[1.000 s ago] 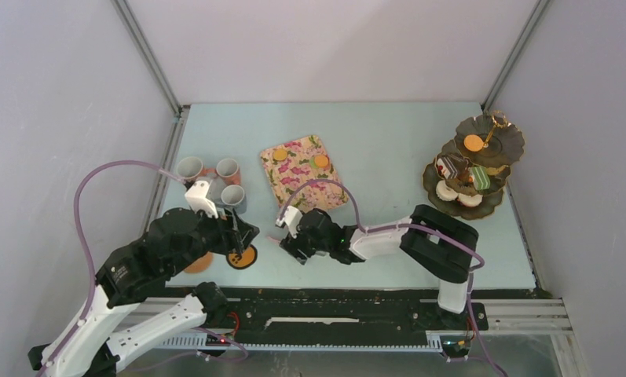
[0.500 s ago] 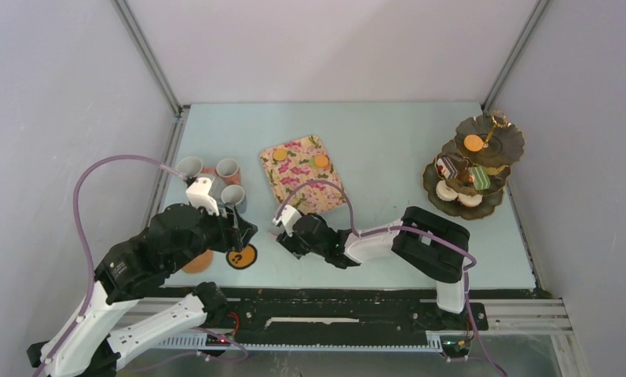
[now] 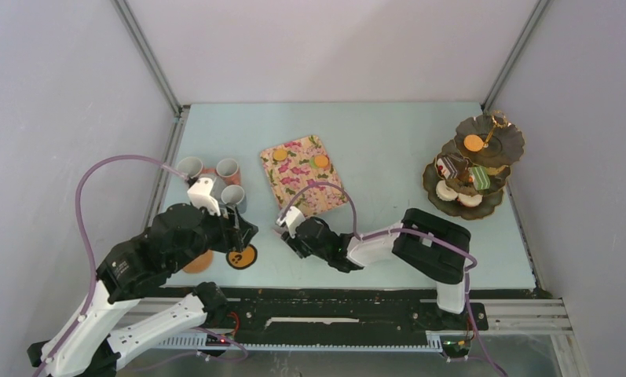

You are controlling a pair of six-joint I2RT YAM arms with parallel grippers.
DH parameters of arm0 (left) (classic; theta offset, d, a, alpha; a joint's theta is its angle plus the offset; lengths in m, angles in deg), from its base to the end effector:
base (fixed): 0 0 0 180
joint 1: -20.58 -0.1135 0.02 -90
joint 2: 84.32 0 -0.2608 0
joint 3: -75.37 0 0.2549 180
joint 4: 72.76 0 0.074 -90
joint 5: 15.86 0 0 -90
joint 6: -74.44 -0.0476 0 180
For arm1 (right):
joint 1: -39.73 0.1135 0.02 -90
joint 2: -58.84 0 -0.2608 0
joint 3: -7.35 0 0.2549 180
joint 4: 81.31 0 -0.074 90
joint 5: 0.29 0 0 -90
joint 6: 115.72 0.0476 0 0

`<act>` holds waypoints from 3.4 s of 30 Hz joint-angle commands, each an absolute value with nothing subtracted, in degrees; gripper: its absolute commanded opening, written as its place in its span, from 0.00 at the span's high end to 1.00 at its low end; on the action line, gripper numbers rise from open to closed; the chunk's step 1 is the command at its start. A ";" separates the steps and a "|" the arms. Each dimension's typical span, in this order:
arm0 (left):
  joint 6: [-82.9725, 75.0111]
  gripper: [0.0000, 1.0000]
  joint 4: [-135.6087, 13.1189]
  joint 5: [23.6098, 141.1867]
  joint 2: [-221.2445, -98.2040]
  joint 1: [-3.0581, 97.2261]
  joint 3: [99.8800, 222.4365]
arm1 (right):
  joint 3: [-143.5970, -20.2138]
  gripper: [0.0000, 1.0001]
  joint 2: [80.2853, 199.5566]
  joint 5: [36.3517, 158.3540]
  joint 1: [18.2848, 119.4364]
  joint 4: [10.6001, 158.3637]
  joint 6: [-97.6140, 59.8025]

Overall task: Serve the afternoon tea
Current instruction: Place the clamp on the tray, then pick up the desert from the tray, then pick up the clamp from the tray.

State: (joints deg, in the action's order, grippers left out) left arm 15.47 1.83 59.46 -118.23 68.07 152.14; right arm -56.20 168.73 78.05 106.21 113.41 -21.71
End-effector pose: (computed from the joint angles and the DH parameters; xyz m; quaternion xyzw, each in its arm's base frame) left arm 0.0714 -0.0600 0.3692 0.0625 0.8663 -0.2192 0.4445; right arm 0.1634 0.3514 0.1111 -0.4080 0.7683 0.2076 0.4474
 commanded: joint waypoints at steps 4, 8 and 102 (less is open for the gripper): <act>14.88 0.33 -3.29 59.22 -120.24 67.86 152.09 | -59.74 0.64 154.06 75.61 105.40 93.02 -14.77; 14.56 0.33 -6.64 59.54 -121.04 67.78 151.86 | -64.43 0.64 149.49 81.16 101.85 79.77 -6.62; 21.04 0.34 -14.10 66.89 -117.21 60.75 143.58 | -97.46 0.42 182.99 80.60 79.35 63.95 -14.07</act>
